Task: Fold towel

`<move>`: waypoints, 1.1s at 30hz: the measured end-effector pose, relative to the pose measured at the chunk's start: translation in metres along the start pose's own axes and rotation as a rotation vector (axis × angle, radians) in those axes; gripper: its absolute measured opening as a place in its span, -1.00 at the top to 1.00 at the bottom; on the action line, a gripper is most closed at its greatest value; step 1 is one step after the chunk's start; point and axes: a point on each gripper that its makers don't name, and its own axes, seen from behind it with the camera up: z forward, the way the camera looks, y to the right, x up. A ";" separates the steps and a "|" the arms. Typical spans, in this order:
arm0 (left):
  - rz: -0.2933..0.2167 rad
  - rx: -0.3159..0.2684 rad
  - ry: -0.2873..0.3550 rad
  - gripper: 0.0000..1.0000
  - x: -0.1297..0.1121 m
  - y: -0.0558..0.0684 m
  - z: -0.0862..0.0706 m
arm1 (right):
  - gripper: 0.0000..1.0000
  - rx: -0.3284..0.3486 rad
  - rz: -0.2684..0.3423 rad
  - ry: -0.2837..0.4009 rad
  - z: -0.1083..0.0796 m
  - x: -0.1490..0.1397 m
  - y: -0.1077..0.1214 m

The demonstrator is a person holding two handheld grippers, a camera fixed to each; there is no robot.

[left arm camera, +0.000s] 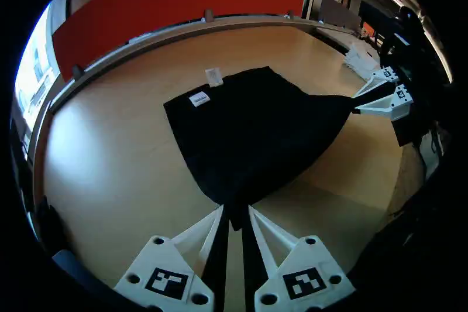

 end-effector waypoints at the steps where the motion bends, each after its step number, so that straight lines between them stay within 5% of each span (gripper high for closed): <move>1: 0.002 0.002 0.002 0.72 0.002 0.000 -0.003 | 0.71 0.000 -0.004 0.003 -0.003 0.003 0.000; 17: -0.011 0.011 0.038 0.72 0.032 0.012 -0.054 | 0.72 -0.004 -0.021 0.047 -0.047 0.036 -0.002; 33: -0.020 -0.017 0.061 0.72 0.041 0.019 -0.078 | 0.71 0.001 -0.047 0.051 -0.077 0.047 -0.013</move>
